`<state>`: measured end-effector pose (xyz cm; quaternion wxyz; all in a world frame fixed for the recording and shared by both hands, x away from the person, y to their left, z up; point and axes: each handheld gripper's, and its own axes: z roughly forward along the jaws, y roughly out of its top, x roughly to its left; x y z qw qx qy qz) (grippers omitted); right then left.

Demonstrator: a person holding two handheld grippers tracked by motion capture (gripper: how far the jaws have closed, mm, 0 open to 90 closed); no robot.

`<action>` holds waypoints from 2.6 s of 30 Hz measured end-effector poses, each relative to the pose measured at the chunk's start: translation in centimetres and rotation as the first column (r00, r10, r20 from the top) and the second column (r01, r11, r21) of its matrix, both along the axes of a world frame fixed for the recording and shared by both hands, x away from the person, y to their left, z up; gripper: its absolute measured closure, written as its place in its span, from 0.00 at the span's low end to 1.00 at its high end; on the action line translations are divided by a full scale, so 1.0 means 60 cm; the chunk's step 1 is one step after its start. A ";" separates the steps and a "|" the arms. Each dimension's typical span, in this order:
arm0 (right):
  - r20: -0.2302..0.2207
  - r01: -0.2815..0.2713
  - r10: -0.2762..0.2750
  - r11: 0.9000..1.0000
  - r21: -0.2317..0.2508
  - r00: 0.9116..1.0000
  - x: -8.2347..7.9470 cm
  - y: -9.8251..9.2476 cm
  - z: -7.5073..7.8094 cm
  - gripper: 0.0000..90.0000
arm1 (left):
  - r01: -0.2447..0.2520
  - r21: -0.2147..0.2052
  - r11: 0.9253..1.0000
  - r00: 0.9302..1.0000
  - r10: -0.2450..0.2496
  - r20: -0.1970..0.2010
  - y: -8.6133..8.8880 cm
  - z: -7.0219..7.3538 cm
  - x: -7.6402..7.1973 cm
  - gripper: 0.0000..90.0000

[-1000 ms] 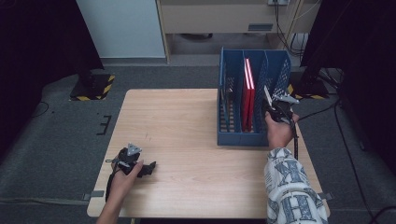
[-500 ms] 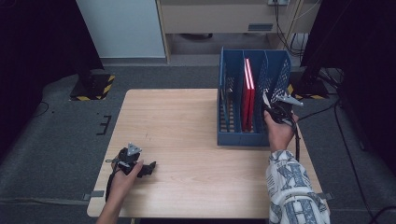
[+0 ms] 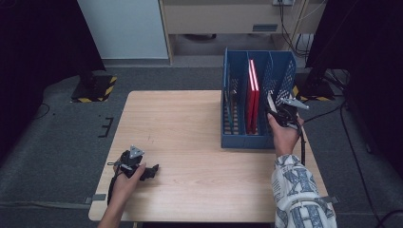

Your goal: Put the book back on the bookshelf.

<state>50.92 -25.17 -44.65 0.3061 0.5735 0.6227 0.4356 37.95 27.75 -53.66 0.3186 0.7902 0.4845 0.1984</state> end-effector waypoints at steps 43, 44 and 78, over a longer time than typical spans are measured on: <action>0.024 -0.070 0.070 0.997 -0.018 0.997 -0.025 -0.006 0.020 0.16 | 0.000 0.000 1.000 1.000 0.000 0.000 0.000 0.000 0.000 0.00; 0.022 -0.074 0.074 0.997 -0.017 0.997 -0.025 -0.005 0.021 0.16 | 0.000 0.000 1.000 1.000 0.000 0.001 0.000 0.000 0.000 0.00; 0.046 -0.185 0.186 0.983 -0.017 0.982 -0.091 0.002 0.032 0.09 | 0.001 0.000 1.000 1.000 -0.001 0.000 -0.001 0.000 0.000 0.00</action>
